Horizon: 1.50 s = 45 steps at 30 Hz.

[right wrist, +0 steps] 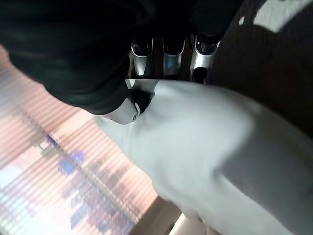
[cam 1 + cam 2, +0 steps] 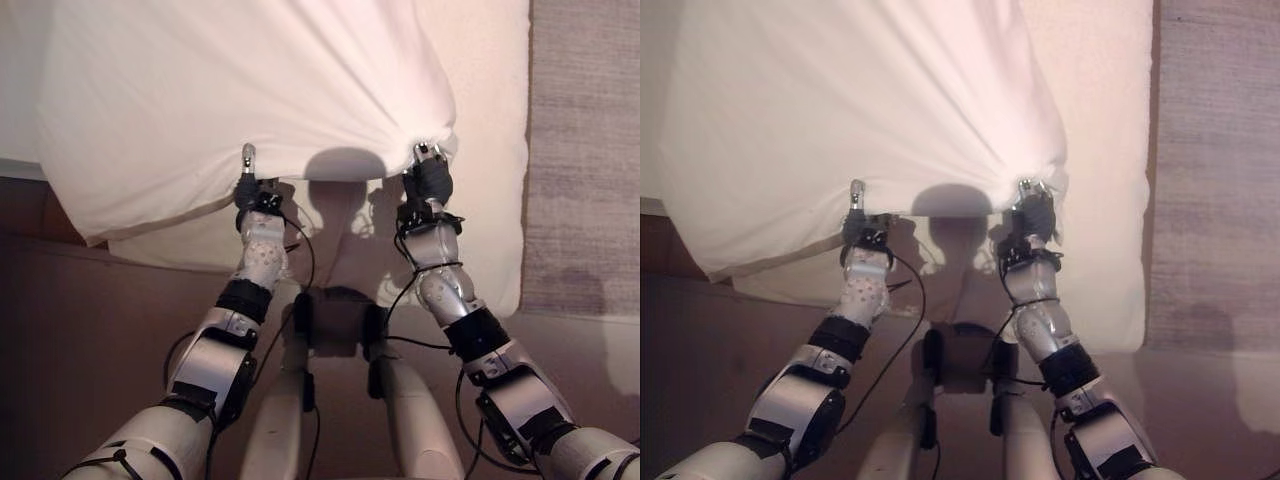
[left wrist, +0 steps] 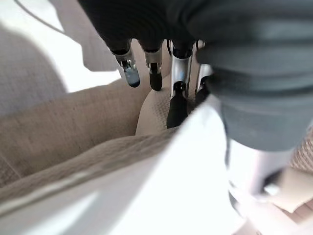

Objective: Make the bed

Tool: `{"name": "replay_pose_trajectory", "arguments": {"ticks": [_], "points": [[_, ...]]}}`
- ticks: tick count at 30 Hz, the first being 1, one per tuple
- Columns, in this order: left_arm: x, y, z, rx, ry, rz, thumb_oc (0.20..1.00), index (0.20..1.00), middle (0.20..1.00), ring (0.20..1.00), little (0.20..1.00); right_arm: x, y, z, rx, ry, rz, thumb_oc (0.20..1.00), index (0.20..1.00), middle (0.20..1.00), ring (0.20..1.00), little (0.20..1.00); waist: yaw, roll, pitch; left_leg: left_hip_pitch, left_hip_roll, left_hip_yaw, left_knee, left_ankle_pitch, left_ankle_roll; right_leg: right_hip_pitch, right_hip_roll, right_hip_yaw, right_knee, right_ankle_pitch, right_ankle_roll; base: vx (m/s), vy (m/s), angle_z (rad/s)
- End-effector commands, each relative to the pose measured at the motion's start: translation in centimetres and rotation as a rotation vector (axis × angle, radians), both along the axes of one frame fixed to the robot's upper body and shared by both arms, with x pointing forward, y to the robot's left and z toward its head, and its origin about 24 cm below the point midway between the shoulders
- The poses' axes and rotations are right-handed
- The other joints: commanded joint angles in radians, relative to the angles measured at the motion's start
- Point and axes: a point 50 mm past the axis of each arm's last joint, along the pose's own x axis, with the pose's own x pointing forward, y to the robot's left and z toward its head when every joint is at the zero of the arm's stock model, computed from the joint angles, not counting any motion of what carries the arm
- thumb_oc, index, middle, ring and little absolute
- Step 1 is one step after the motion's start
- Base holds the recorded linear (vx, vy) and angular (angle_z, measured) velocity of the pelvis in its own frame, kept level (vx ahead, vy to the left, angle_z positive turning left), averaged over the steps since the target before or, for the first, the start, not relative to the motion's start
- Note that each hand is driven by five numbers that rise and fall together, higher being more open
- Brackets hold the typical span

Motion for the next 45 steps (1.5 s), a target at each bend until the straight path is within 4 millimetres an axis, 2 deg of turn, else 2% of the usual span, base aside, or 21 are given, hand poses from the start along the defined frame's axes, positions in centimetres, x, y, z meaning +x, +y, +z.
{"name": "replay_pose_trajectory", "arguments": {"ticks": [1, 11, 18, 19, 23, 25, 28, 29, 31, 32, 34, 35, 36, 37, 38, 39, 40, 41, 42, 43, 45], "points": [[-0.2, 4.3, 1.8, -0.016, -0.109, 0.195, 0.200, 0.200, 0.200, 0.200, 0.200, -2.0, -7.1, -3.0, 0.074, 0.016, -0.270, 0.200, 0.200, 0.200, 0.200, 0.200, -0.052, -0.007, -0.104, 0.058, -0.033, 0.026, 0.066, -0.157, -0.021, 0.034, -0.003, 0.033, -0.103, 0.056, 0.074, -0.01, -0.015, -0.05], [-1.9, 7.0, -0.2, -0.087, -0.109, 0.320, 0.200, 0.200, 0.200, 0.200, 0.200, -1.9, -6.1, -8.2, 0.103, 0.226, -0.250, 0.200, 0.200, 0.200, 0.200, 0.200, -0.007, -0.012, -0.117, 0.130, -0.026, 0.002, 0.056, -0.163, -0.031, 0.066, -0.005, -0.009, -0.002, -0.003, 0.066, 0.00, -0.027, -0.01], [-2.8, 6.7, -1.9, -0.091, -0.095, 0.310, 0.200, 0.200, 0.200, 0.200, 0.200, -2.5, -6.1, -10.2, 0.096, 0.302, -0.257, 0.200, 0.200, 0.200, 0.200, 0.200, 0.030, -0.023, -0.104, 0.169, -0.033, -0.033, 0.061, -0.153, -0.057, 0.113, -0.049, -0.085, 0.061, -0.055, 0.053, -0.04, -0.078, 0.20], [-3.0, 5.5, -3.2, -0.090, -0.073, 0.261, 0.200, 0.200, 0.200, 0.200, 0.200, -3.0, -7.4, -10.8, 0.090, 0.321, -0.297, 0.200, 0.200, 0.200, 0.200, 0.200, 0.012, -0.023, -0.108, 0.156, -0.011, 0.077, 0.149, -0.191, -0.051, 0.133, -0.118, -0.154, 0.077, -0.062, 0.054, -0.11, -0.043, 0.59], [-3.6, 5.7, -4.7, -0.026, -0.043, 0.247, 0.200, 0.200, 0.200, 0.200, 0.200, -2.9, -7.1, -11.2, 0.067, 0.343, -0.269, 0.200, 0.200, 0.200, 0.200, 0.200, 0.004, -0.005, -0.124, 0.157, 0.046, 0.031, 0.228, -0.242, -0.068, 0.160, -0.136, -0.145, 0.085, -0.085, 0.066, 0.01, 0.154, 1.14], [-3.9, 6.1, -4.8, -0.009, -0.046, 0.254, 0.200, 0.200, 0.200, 0.200, 0.200, -2.8, -6.9, -11.4, 0.071, 0.351, -0.259, 0.200, 0.200, 0.200, 0.200, 0.200, 0.009, -0.004, -0.121, 0.143, 0.081, 0.003, 0.228, -0.209, -0.069, 0.160, -0.151, -0.146, 0.088, -0.060, 0.064, -0.05, 0.172, 0.07], [-4.7, 7.0, -5.8, 0.014, -0.034, 0.266, 0.200, 0.200, 0.200, 0.200, 0.200, -3.2, -6.5, -12.9, 0.079, 0.413, -0.233, 0.200, 0.200, 0.200, 0.200, 0.200, 0.031, 0.008, -0.147, 0.160, 0.260, -0.107, 0.141, -0.098, -0.127, 0.199, -0.256, -0.095, 0.123, -0.061, 0.106, 0.14, 0.571, 0.24], [-4.7, 7.0, -5.8, 0.014, -0.033, 0.265, 0.200, 0.200, 0.200, 0.200, 0.200, -3.2, -6.5, -12.9, 0.079, 0.414, -0.233, 0.200, 0.200, 0.200, 0.200, 0.200, 0.032, 0.008, -0.148, 0.162, 0.260, -0.106, 0.139, -0.097, -0.127, 0.198, -0.255, -0.095, 0.124, -0.062, 0.106, 0.11, 0.543, 0.12], [-4.9, 6.6, -6.3, 0.027, -0.028, 0.240, 0.200, 0.200, 0.200, 0.200, 0.200, -3.6, -6.6, -13.4, 0.089, 0.427, -0.233, 0.200, 0.200, 0.200, 0.200, 0.200, 0.026, 0.020, -0.178, 0.160, 0.269, -0.083, 0.152, -0.135, -0.149, 0.205, -0.316, -0.087, 0.112, -0.028, 0.139, 0.08, 0.539, 0.03], [-4.8, 6.3, -6.7, 0.034, -0.005, 0.221, 0.200, 0.200, 0.200, 0.200, 0.200, -3.9, -6.7, -13.9, 0.087, 0.447, -0.231, 0.200, 0.200, 0.200, 0.200, 0.200, 0.024, 0.013, -0.189, 0.162, 0.251, -0.070, 0.161, -0.154, -0.158, 0.227, -0.345, -0.086, 0.069, 0.034, 0.154, 0.06, 0.620, -0.07], [-4.9, 5.9, -6.7, 0.080, -0.024, 0.188, 0.200, 0.200, 0.200, 0.200, 0.200, -3.9, -5.6, -14.3, 0.121, 0.469, -0.204, 0.200, 0.200, 0.200, 0.200, 0.200, 0.032, -0.016, -0.192, 0.103, 0.143, -0.034, 0.278, -0.245, -0.129, 0.243, -0.426, -0.116, -0.071, 0.291, 0.179, 0.01, 0.661, -0.12], [-4.9, 5.9, -6.7, 0.081, -0.024, 0.189, 0.200, 0.200, 0.200, 0.200, 0.200, -3.9, -5.6, -14.3, 0.122, 0.469, -0.204, 0.200, 0.200, 0.200, 0.200, 0.200, 0.033, -0.017, -0.192, 0.102, 0.142, -0.033, 0.279, -0.246, -0.128, 0.245, -0.427, -0.115, -0.076, 0.296, 0.180, 0.01, 0.803, 0.16], [-5.1, 6.2, -7.0, 0.077, -0.011, 0.203, 0.200, 0.200, 0.200, 0.200, 0.200, -3.7, -4.8, -14.7, 0.145, 0.489, -0.193, 0.200, 0.200, 0.200, 0.200, 0.200, 0.045, 0.001, -0.202, 0.102, 0.122, 0.017, 0.258, -0.242, -0.103, 0.254, -0.409, -0.203, -0.074, 0.256, 0.167, 0.01, 0.448, 0.11], [-5.1, 6.2, -7.0, 0.077, -0.011, 0.203, 0.200, 0.200, 0.200, 0.200, 0.200, -3.7, -4.8, -14.7, 0.145, 0.489, -0.193, 0.200, 0.200, 0.200, 0.200, 0.200, 0.044, 0.001, -0.203, 0.102, 0.123, 0.017, 0.257, -0.242, -0.104, 0.252, -0.408, -0.203, -0.071, 0.252, 0.167, 0.02, 0.876, -0.31], [-5.2, 6.1, -7.2, 0.062, -0.017, 0.199, 0.200, 0.200, 0.200, 0.200, 0.200, -3.5, -4.3, -14.7, 0.155, 0.490, -0.173, 0.200, 0.200, 0.200, 0.200, 0.200, 0.041, 0.023, -0.216, 0.122, 0.081, 0.035, 0.208, -0.221, -0.078, 0.249, -0.301, -0.172, -0.015, 0.118, 0.126, 0.02, 0.419, -0.42], [-5.3, 6.1, -7.2, 0.062, -0.017, 0.199, 0.200, 0.200, 0.200, 0.200, 0.200, -3.5, -4.3, -14.8, 0.155, 0.490, -0.173, 0.200, 0.200, 0.200, 0.200, 0.200, 0.043, 0.023, -0.215, 0.126, 0.083, 0.037, 0.205, -0.221, -0.080, 0.246, -0.300, -0.169, -0.007, 0.111, 0.124, 0.04, 0.779, -0.35], [-5.5, 5.9, -7.4, 0.038, -0.027, 0.191, 0.200, 0.200, 0.200, 0.200, 0.200, -3.4, -3.7, -14.9, 0.157, 0.492, -0.144, 0.200, 0.200, 0.200, 0.200, 0.200, 0.055, 0.032, -0.224, 0.150, 0.038, 0.045, 0.166, -0.207, -0.060, 0.252, -0.166, -0.162, 0.051, -0.017, 0.082, 0.03, 0.338, -0.13], [-5.5, 5.9, -7.4, 0.037, -0.027, 0.191, 0.200, 0.200, 0.200, 0.200, 0.200, -3.4, -3.7, -15.0, 0.157, 0.492, -0.144, 0.200, 0.200, 0.200, 0.200, 0.200, 0.056, 0.031, -0.223, 0.155, 0.039, 0.046, 0.163, -0.207, -0.061, 0.253, -0.166, -0.160, 0.057, -0.023, 0.080, 0.04, 0.468, -0.11], [-5.7, 5.9, -7.5, 0.036, -0.024, 0.195, 0.200, 0.200, 0.200, 0.200, 0.200, -3.5, -3.5, -15.1, 0.158, 0.496, -0.133, 0.200, 0.200, 0.200, 0.200, 0.200, 0.059, 0.031, -0.224, 0.172, 0.021, 0.049, 0.145, -0.205, -0.055, 0.251, -0.119, -0.158, 0.078, -0.057, 0.067, 0.06, 0.327, -0.07], [-5.8, 5.7, -7.9, 0.030, -0.008, 0.191, 0.200, 0.200, 0.200, 0.200, 0.200, -3.6, -3.1, -15.6, 0.160, 0.507, -0.114, 0.200, 0.200, 0.200, 0.200, 0.200, 0.058, 0.021, -0.226, 0.205, -0.020, 0.057, 0.120, -0.200, -0.049, 0.250, -0.014, -0.144, 0.078, -0.091, 0.049, 0.06, 0.333, -0.14], [-5.8, 5.7, -8.1, 0.023, -0.003, 0.191, 0.200, 0.200, 0.200, 0.200, 0.200, -3.7, -3.1, -15.9, 0.166, 0.512, -0.115, 0.200, 0.200, 0.200, 0.200, 0.200, 0.053, 0.015, -0.225, 0.223, -0.044, 0.060, 0.108, -0.202, -0.049, 0.251, 0.037, -0.115, 0.038, -0.088, 0.044, 0.09, 0.267, -0.31]]}}
